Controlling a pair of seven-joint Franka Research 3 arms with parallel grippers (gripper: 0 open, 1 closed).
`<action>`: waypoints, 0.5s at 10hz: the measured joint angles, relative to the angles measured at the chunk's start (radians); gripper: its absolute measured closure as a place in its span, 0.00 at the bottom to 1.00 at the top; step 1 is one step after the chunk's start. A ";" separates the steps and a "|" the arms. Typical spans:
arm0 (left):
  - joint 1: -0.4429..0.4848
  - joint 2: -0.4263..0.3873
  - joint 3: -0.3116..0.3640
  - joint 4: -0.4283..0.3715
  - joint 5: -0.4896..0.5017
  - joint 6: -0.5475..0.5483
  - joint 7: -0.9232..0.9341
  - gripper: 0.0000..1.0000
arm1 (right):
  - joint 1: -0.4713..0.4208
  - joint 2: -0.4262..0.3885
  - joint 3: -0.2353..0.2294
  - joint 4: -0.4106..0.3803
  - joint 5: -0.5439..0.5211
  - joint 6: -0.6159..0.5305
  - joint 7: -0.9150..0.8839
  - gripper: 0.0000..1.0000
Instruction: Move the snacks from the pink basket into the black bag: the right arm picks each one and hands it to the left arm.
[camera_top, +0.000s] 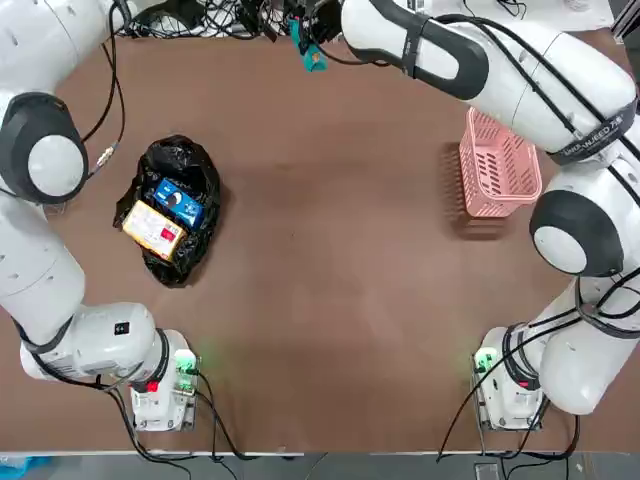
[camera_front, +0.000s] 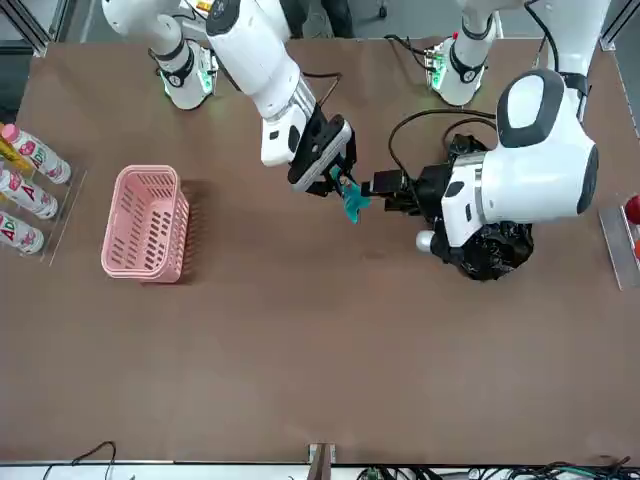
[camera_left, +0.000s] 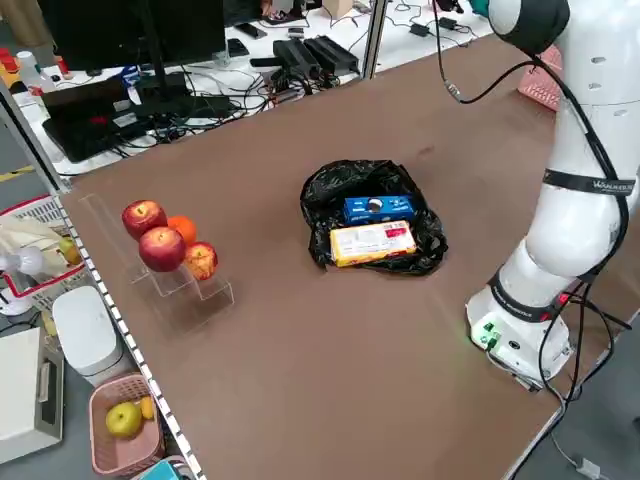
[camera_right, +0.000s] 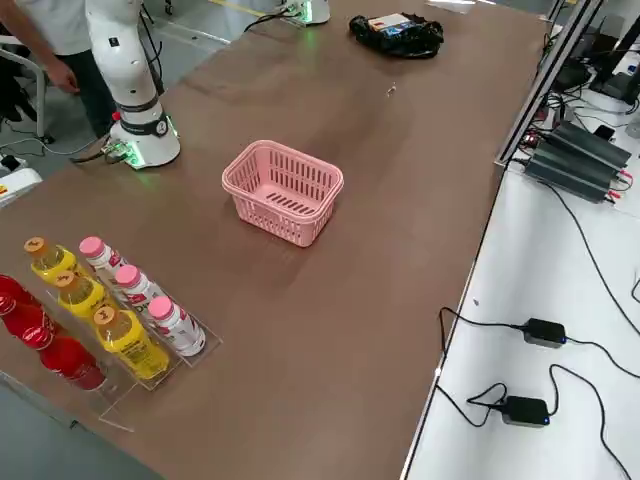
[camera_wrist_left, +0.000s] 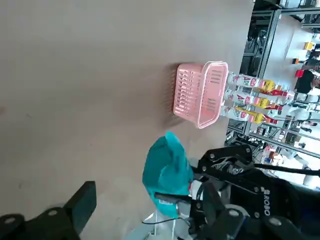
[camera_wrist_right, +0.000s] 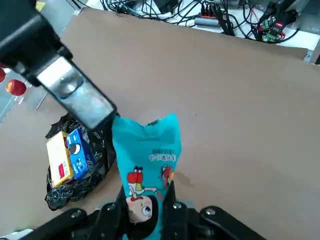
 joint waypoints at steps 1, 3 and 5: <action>-0.016 0.002 -0.002 -0.002 0.000 0.034 0.000 0.06 | 0.000 0.002 0.000 0.000 0.000 0.001 0.001 0.70; -0.053 0.010 -0.004 -0.007 0.000 0.065 -0.001 0.08 | 0.000 0.006 0.000 0.000 0.001 0.002 0.001 0.70; -0.065 0.022 -0.004 -0.015 0.000 0.071 0.000 0.12 | 0.000 0.007 0.000 0.000 0.001 0.003 0.001 0.70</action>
